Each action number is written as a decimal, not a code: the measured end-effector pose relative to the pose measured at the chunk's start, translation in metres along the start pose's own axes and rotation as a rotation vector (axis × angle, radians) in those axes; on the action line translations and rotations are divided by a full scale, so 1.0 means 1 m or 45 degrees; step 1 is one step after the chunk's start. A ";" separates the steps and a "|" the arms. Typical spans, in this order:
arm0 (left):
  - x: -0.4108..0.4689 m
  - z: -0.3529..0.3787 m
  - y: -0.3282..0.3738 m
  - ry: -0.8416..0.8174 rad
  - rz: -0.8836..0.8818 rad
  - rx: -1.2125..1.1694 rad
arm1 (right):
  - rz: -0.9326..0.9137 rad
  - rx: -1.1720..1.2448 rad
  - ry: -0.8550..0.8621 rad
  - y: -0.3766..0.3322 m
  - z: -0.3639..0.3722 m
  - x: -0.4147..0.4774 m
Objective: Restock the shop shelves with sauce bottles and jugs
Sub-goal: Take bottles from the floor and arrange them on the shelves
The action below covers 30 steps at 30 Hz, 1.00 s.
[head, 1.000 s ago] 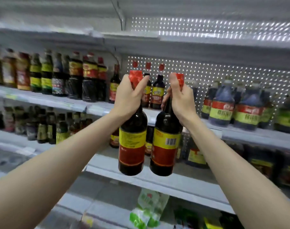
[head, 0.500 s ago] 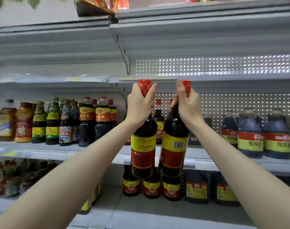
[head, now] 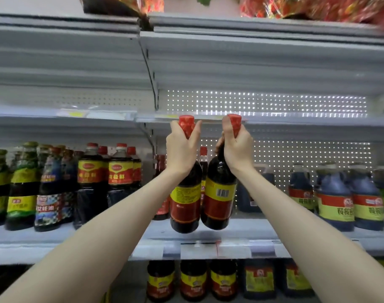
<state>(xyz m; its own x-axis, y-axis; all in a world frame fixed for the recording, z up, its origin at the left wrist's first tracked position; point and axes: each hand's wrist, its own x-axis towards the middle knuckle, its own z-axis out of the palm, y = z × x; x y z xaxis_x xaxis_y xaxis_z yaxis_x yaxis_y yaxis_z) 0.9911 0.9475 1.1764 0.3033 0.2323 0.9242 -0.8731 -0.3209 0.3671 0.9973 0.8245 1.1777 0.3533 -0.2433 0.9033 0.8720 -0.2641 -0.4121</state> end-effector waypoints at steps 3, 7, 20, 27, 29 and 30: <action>0.003 0.013 -0.017 -0.015 -0.052 0.017 | 0.025 -0.056 -0.009 0.022 0.008 0.009; 0.007 0.031 -0.044 -0.002 -0.128 0.031 | 0.043 -0.086 -0.046 0.051 0.017 0.020; 0.021 0.066 -0.101 -0.061 -0.271 0.155 | 0.244 -0.091 -0.113 0.119 0.030 0.038; 0.038 0.074 -0.135 -0.129 -0.425 0.182 | 0.440 -0.163 -0.202 0.147 0.035 0.047; 0.040 0.077 -0.148 -0.131 -0.452 0.162 | 0.438 -0.189 -0.213 0.152 0.036 0.050; 0.040 0.078 -0.154 -0.139 -0.462 0.160 | 0.445 -0.205 -0.221 0.151 0.038 0.050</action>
<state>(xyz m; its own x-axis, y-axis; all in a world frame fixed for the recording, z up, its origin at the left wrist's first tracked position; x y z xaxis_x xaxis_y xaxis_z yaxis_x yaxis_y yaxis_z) 1.1674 0.9347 1.1651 0.6282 0.2540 0.7354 -0.6504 -0.3473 0.6756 1.1600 0.8081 1.1652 0.6823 -0.1867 0.7068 0.6304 -0.3392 -0.6982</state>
